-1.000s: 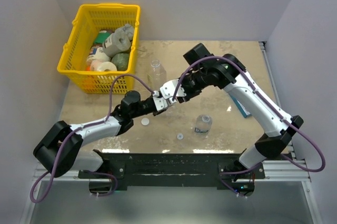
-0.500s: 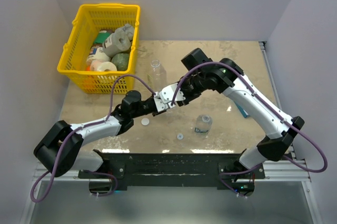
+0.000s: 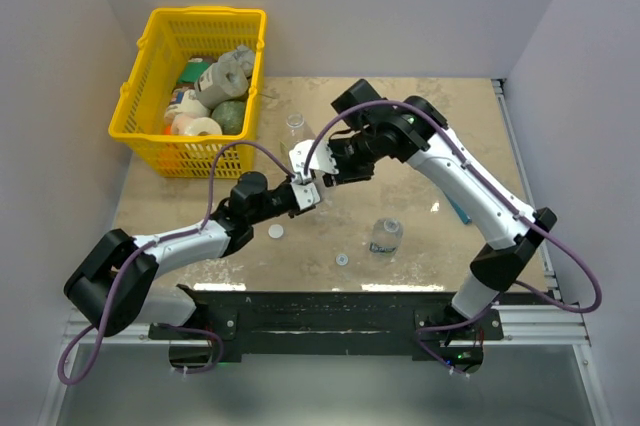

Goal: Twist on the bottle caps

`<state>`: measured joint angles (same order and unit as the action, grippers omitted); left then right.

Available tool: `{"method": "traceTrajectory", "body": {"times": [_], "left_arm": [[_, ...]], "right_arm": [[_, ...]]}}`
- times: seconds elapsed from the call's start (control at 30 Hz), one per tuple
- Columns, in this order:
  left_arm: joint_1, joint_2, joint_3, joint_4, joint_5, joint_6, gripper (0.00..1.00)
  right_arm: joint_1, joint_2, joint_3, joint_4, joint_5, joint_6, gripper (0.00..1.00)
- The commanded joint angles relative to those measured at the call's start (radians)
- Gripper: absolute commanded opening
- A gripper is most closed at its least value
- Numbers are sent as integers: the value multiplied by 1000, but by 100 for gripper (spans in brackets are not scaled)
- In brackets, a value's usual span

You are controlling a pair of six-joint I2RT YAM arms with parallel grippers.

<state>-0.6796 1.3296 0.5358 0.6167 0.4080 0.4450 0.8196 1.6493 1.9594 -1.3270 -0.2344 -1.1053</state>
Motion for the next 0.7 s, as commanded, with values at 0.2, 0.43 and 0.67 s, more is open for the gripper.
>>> {"method": "traceTrajectory", "body": {"times": [0.2,0.43,0.67], "left_arm": [[-40,-33,38,290,5,11,0],[-51,-23,23,322,-60,-34,0],[-54,-27,13,357,-116,-137,0]], "right_arm": [[10,211,223,-6,9,372,0],[9,282,314,-69,-3,557,0],[1,339,395,-86,26,759,0]]}}
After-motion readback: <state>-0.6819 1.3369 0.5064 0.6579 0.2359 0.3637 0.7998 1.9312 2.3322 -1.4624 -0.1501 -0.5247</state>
